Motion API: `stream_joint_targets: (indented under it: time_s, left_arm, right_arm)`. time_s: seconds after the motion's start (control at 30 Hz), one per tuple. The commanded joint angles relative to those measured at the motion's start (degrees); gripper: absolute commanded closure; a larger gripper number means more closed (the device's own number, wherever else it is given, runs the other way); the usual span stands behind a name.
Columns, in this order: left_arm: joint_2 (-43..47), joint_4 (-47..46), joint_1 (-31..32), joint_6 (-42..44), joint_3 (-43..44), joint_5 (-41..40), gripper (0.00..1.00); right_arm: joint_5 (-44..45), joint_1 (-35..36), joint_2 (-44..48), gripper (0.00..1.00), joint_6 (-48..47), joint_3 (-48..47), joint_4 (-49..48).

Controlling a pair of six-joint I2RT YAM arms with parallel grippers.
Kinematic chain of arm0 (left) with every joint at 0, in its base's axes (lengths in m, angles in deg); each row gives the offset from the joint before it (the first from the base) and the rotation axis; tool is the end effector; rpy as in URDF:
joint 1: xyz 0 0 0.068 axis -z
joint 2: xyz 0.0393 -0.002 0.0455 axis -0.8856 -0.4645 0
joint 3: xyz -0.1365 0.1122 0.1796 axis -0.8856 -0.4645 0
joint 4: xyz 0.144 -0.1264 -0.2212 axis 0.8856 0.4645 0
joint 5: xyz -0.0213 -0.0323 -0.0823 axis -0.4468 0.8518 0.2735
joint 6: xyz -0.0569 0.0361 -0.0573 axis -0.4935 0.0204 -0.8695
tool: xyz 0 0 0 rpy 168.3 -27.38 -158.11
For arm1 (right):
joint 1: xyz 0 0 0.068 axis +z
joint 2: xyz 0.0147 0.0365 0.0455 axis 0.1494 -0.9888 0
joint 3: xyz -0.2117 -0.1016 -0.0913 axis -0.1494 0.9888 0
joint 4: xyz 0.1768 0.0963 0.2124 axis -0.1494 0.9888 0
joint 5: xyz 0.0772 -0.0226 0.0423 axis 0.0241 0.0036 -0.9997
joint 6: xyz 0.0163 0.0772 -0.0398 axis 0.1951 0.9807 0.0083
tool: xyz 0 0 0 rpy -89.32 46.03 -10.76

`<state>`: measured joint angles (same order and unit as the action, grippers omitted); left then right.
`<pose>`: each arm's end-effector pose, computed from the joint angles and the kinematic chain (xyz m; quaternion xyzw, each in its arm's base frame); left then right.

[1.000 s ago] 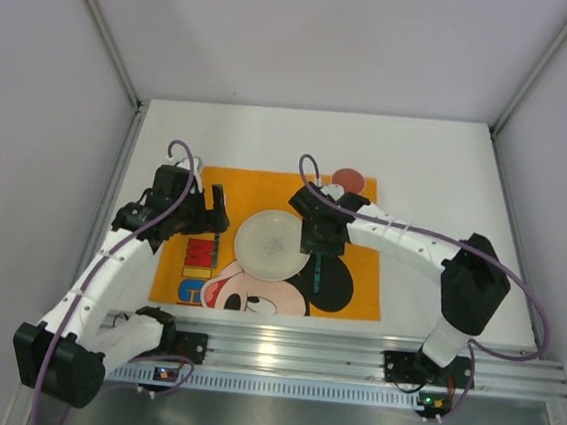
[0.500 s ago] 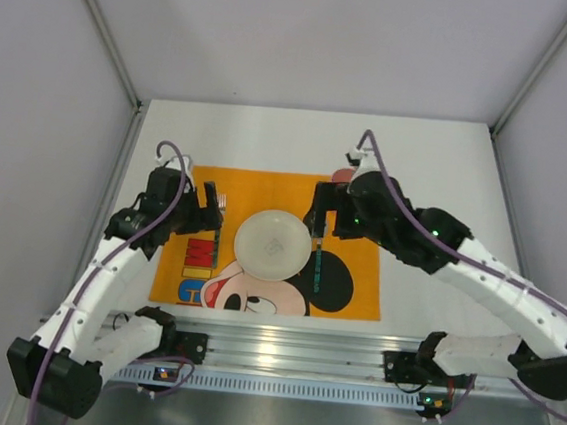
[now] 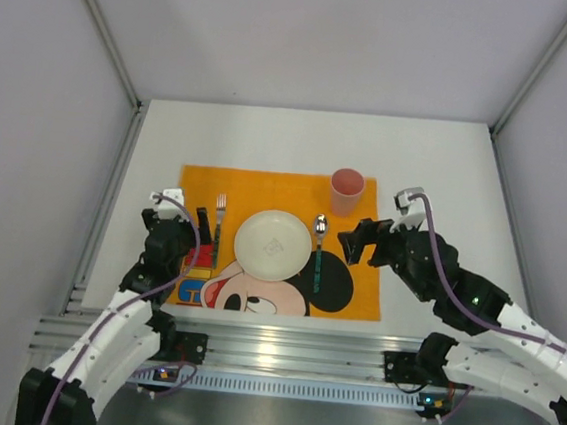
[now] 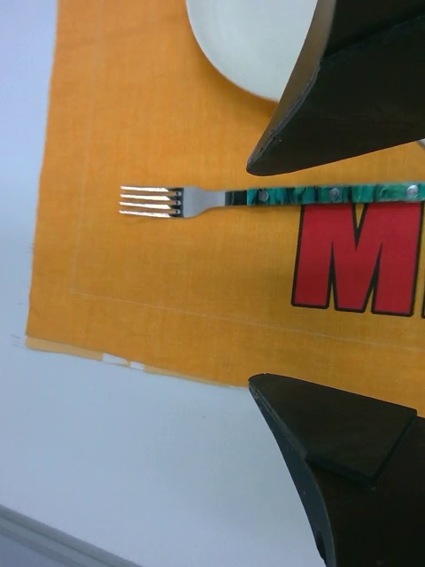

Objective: Set the dinner table for one person

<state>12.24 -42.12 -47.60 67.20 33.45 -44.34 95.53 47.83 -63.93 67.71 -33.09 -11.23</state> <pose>0.2456 -0.0380 0.1820 -0.0680 0.8012 0.0037 0.5945 0.1654 0.1883 0.3152 -0.0897 0.7957 0.2385 0.5495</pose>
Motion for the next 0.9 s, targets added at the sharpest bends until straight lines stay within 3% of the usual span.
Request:
stream_joint_targets:
  time_s: [0.0,0.13,0.2,0.27,0.33,0.43,0.47,0.5,0.53,0.57,0.6,0.7,0.87]
  left_arm:
    - [-8.52,-29.12,-0.04,7.58,-5.46,-0.21,0.01]
    - [-30.8,-44.44,-0.3,8.02,-5.56,-4.96,0.01]
    - [-36.73,-52.69,-0.74,9.06,-4.78,-4.71,0.02]
    - [-42.63,-51.77,-0.92,8.99,-1.62,-4.27,0.02]
    - [-47.71,-57.03,-1.27,13.27,0.05,-2.85,0.02]
    - [-51.07,-55.64,-2.94,14.96,2.27,0.37,0.01]
    - [-52.04,-60.78,-4.51,14.61,1.56,0.57,0.01]
    - [-51.88,-60.22,-8.53,10.0,0.51,1.7,0.01]
    - [-52.23,-61.52,-10.92,7.17,-0.72,7.98,0.01]
    - [-53.97,-71.28,-12.33,6.18,-2.64,8.56,0.01]
    - [-54.95,-71.9,-13.91,5.74,-3.88,9.61,0.02]
    - [-53.64,-64.2,-13.84,7.13,-1.18,14.01,0.02]
    - [-54.25,-62.5,-13.67,7.49,0.24,14.02,0.01]
  right_arm:
    - [-0.6,0.71,3.3,0.0,-2.56,0.16,-4.35]
    - [-2.53,0.71,5.93,0.0,-2.3,-0.37,-1.63]
    - [-2.89,0.71,6.73,0.0,-2.03,-1.16,1.44]
    - [-2.98,0.71,7.96,0.0,-1.86,-2.65,5.64]
    - [-2.8,0.71,9.53,0.0,-1.77,-4.05,8.56]
    - [-1.49,0.71,12.34,0.0,-1.59,-5.2,12.96]
    - [-0.61,0.71,13.05,0.0,-1.59,-5.47,14.36]
    - [-0.17,0.79,13.76,0.0,-1.51,-5.64,14.98]
    - [0.1,0.71,14.81,0.0,-1.5,-6.08,15.42]
    - [0.62,0.71,15.25,0.0,-1.42,-6.26,16.39]
    - [0.72,0.71,15.61,0.0,-1.42,-6.43,16.74]
    - [0.98,0.71,15.96,0.0,-0.54,-6.7,18.15]
    - [4.13,0.71,13.42,0.0,2.01,-8.71,18.77]
